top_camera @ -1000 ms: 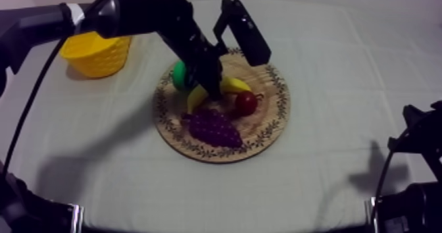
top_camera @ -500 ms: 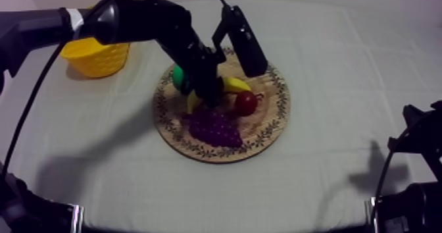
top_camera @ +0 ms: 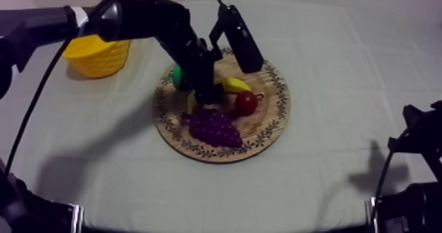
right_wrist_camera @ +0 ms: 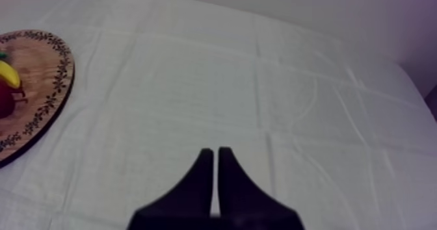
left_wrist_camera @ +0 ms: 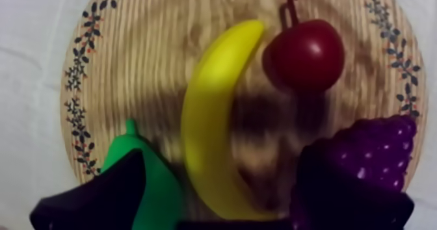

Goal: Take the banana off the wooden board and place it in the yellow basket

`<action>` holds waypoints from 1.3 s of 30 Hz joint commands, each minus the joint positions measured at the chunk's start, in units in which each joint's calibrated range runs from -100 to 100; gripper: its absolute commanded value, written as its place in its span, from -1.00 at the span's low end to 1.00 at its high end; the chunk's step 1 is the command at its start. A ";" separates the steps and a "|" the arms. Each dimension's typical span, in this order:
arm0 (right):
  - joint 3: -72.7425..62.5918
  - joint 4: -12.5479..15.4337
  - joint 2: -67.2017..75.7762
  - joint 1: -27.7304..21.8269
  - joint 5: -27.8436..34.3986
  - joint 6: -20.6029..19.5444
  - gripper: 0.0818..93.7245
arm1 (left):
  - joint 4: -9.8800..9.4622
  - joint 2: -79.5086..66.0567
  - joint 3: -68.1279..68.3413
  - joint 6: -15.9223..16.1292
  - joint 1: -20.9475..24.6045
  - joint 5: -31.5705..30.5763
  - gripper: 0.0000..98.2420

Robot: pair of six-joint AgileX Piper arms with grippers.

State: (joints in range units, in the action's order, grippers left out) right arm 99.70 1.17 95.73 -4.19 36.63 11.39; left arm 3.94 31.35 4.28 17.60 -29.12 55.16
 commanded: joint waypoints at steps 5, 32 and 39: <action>-0.03 -0.02 0.02 -0.02 -0.01 0.01 -1.00 | -0.47 3.49 -4.49 0.04 0.15 2.26 0.83; -0.03 -0.02 0.02 -0.02 -0.01 0.01 -1.00 | -0.37 14.74 -16.69 -0.69 0.65 8.73 0.66; -0.03 -0.02 0.02 -0.02 -0.01 0.01 -1.00 | -0.31 17.20 -20.00 -1.31 1.00 11.40 0.53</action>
State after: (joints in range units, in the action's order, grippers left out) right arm 99.70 1.17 95.73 -4.19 36.63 11.41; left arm 3.74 48.25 -15.42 16.32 -28.12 66.43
